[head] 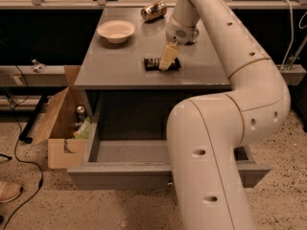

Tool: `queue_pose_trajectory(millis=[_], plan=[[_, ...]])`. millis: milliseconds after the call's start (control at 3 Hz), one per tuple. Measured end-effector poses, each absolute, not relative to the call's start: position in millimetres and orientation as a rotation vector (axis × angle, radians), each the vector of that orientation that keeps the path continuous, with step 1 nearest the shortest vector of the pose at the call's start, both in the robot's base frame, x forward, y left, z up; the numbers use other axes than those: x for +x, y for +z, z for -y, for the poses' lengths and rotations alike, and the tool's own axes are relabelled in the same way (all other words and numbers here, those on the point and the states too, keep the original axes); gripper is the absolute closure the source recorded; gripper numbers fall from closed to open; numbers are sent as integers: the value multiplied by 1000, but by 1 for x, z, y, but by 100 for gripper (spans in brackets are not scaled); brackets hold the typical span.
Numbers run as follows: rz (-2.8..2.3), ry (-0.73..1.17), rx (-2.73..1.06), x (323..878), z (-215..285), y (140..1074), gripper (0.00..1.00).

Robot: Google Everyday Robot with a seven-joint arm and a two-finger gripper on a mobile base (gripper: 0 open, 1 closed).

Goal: Place rxbar chocolate into top drawer

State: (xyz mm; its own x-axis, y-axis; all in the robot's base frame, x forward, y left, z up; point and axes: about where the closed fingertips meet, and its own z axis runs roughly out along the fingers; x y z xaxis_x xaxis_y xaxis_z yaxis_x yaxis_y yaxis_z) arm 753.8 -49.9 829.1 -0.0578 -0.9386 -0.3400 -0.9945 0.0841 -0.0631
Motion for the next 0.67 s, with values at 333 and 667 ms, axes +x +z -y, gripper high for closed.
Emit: queue_pose_trajectory(millis=[333,667], plan=[[-2003,291,-1854,749,64,858,98],[-1911,332,-1786,733,78,893,100]])
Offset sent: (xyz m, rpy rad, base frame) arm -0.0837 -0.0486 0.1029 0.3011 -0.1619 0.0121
